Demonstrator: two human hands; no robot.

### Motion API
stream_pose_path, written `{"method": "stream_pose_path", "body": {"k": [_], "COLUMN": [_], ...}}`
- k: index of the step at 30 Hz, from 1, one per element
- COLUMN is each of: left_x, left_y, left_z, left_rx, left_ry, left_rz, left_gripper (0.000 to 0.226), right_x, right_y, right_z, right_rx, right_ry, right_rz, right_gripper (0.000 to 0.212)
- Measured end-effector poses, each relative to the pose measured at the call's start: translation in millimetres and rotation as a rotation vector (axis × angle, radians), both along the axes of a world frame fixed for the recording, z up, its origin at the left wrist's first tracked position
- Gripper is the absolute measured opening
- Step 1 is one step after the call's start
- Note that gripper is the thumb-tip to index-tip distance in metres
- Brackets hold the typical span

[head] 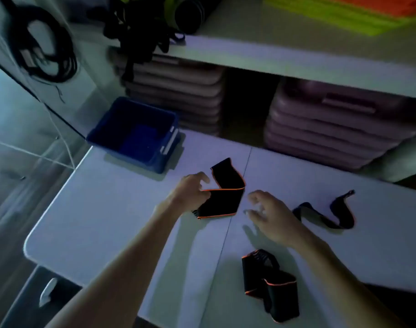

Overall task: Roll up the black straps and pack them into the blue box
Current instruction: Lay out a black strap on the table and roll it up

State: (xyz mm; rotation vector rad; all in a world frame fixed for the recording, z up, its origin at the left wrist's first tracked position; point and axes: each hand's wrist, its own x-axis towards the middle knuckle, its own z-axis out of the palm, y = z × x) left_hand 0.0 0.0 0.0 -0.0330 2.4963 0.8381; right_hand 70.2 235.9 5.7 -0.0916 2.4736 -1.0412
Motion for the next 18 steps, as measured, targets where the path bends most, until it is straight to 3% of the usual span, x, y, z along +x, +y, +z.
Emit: {"method": "stream_pose_path", "body": {"k": [3, 5, 13, 18], "left_x": [-8.2, -9.3, -30.0, -57.1], "left_y": [-8.5, -11.5, -21.0, -11.6], "left_z": [-26.6, -42.7, -65.3, -24.2], "left_rx": [-0.117, -0.128, -0.115, 0.176], "left_ry": [-0.055, -0.072, -0.112, -0.272], "left_rz": [-0.146, -0.189, -0.365, -0.233], "left_gripper": [0.061, 0.064, 0.026, 0.024], "right_x": [-11.4, -14.7, -20.2, -20.3], "right_y": [-24.7, -41.3, -71.5, -78.4], "right_z": [-27.5, -40.0, -77.7, -75.5], "right_rx": [0.199, 0.233, 0.412, 0.244], "right_ry": [0.161, 0.294, 0.377, 0.438], "right_rz": [0.04, 0.103, 0.241, 0.089], "right_gripper": [0.055, 0.058, 0.099, 0.101]}}
